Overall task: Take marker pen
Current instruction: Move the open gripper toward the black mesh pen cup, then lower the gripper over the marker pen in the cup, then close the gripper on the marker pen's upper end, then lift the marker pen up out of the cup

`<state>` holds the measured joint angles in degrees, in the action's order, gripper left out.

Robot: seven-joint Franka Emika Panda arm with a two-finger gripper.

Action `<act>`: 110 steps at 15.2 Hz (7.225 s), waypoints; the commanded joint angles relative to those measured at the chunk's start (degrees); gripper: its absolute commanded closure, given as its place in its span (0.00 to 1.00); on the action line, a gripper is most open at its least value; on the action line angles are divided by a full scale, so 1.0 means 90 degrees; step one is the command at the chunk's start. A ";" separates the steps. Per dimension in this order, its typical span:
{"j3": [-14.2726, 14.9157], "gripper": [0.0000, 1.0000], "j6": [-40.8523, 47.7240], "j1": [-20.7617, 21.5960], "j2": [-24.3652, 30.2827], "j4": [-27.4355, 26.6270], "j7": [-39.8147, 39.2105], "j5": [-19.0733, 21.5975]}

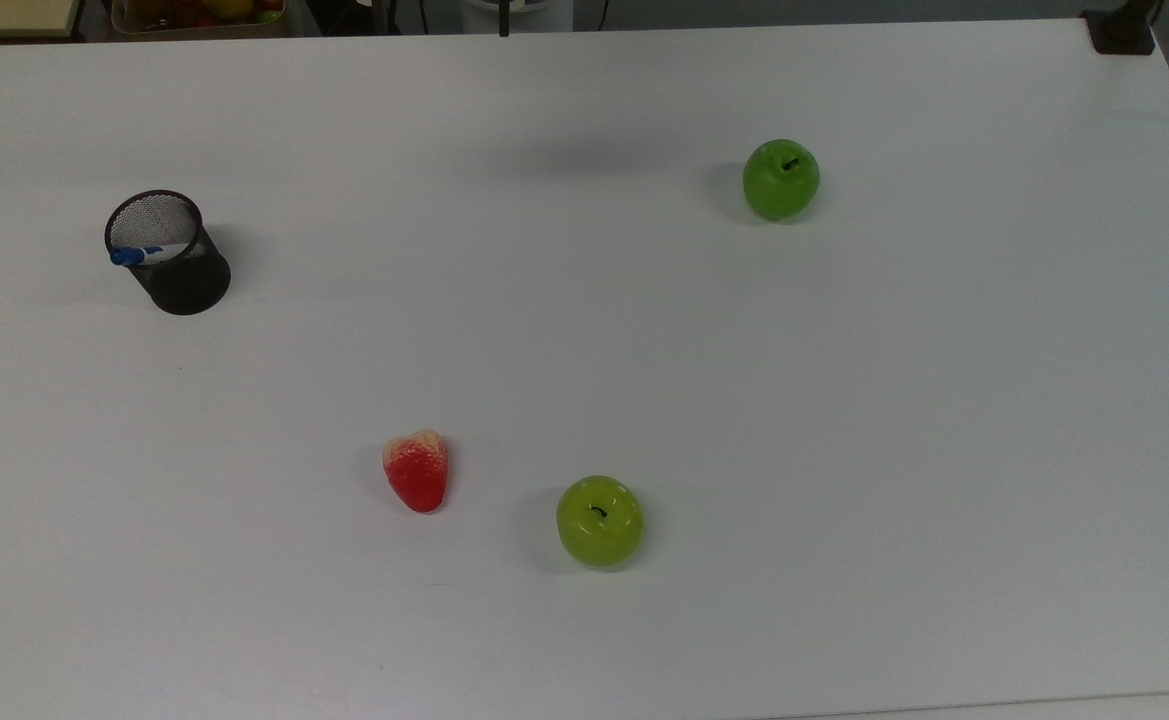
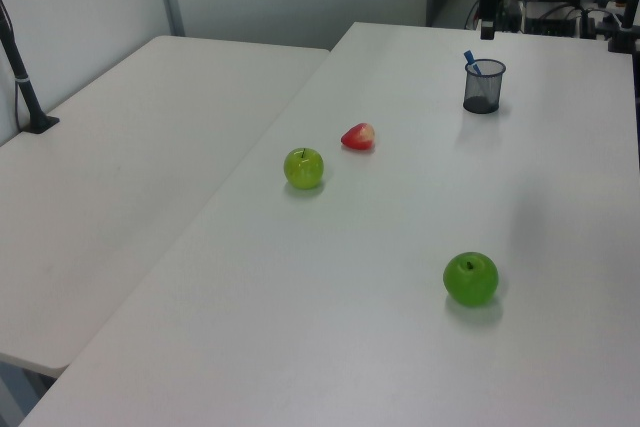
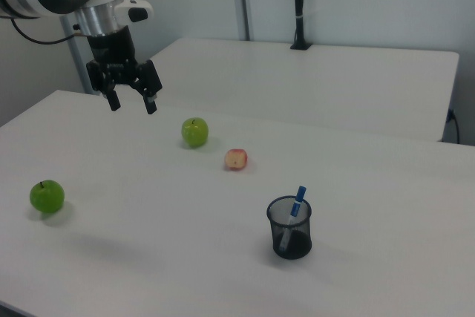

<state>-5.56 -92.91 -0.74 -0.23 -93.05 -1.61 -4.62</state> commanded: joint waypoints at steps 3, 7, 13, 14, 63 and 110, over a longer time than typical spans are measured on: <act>0.0022 0.00 0.0196 0.0014 0.0036 -0.0023 0.0091 0.0055; 0.0022 0.00 0.0187 0.0014 0.0026 -0.0013 0.0091 0.0055; 0.0022 0.00 0.0196 -0.0151 0.0016 -0.0003 0.0003 -0.0023; 0.0022 0.00 0.0196 -0.0278 0.0006 -0.0003 -0.0007 -0.0024; 0.0052 0.60 -0.3798 -0.2789 -0.2875 0.0416 -0.0847 -0.0297; -0.0475 0.93 -0.3368 -0.2652 -0.1332 0.0466 -0.0155 0.0084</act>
<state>-7.32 -124.63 -25.73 -14.96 -87.67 -7.16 -4.58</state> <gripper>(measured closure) 0.833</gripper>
